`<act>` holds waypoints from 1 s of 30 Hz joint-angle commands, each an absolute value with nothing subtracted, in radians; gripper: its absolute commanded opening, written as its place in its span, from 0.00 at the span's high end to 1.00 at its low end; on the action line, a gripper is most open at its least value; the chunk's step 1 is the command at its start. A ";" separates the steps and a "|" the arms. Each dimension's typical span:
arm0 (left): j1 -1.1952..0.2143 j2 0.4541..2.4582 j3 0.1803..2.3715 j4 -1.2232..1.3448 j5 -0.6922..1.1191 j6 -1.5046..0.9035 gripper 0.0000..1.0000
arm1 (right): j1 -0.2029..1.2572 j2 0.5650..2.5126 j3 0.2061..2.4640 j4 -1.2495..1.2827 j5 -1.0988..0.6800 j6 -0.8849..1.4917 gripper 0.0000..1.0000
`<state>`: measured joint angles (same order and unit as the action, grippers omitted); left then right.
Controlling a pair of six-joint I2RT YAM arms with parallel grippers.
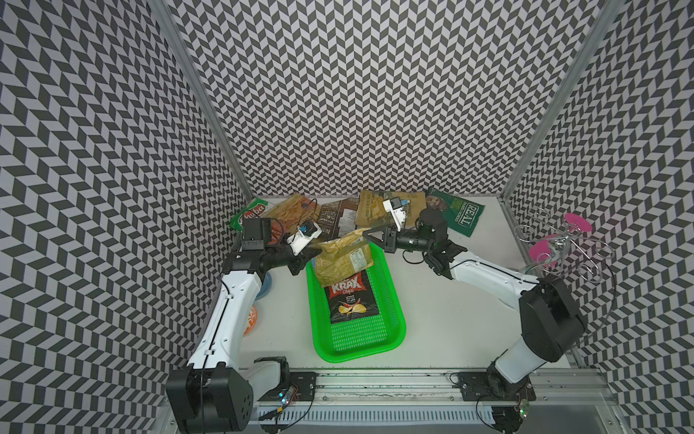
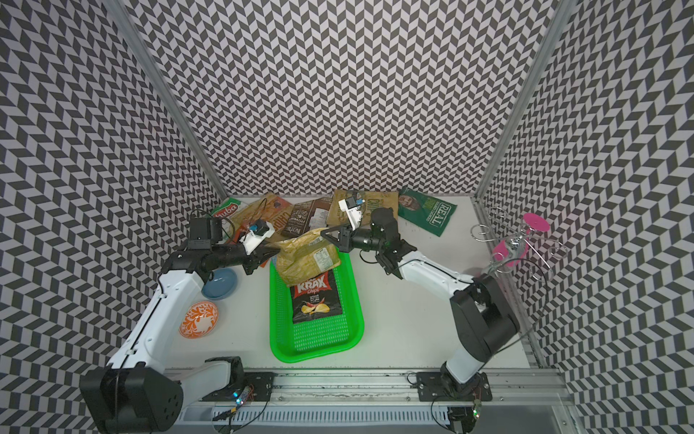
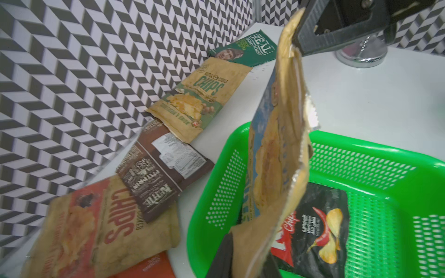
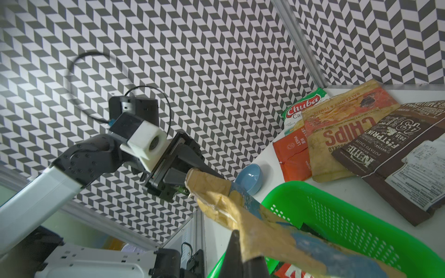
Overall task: Put the potato chips into the basket
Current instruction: Place the potato chip in the basket.
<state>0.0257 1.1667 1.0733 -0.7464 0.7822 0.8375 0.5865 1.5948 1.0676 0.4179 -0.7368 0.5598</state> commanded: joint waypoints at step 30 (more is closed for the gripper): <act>0.054 1.079 1.051 -0.711 0.842 0.610 0.01 | 0.652 1.176 0.851 0.085 -0.632 0.390 0.26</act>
<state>0.0376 1.0935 1.1191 -0.9264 0.9283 0.7933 0.6258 1.1301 0.8345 0.0772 -0.6395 0.4088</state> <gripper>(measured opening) 0.992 0.737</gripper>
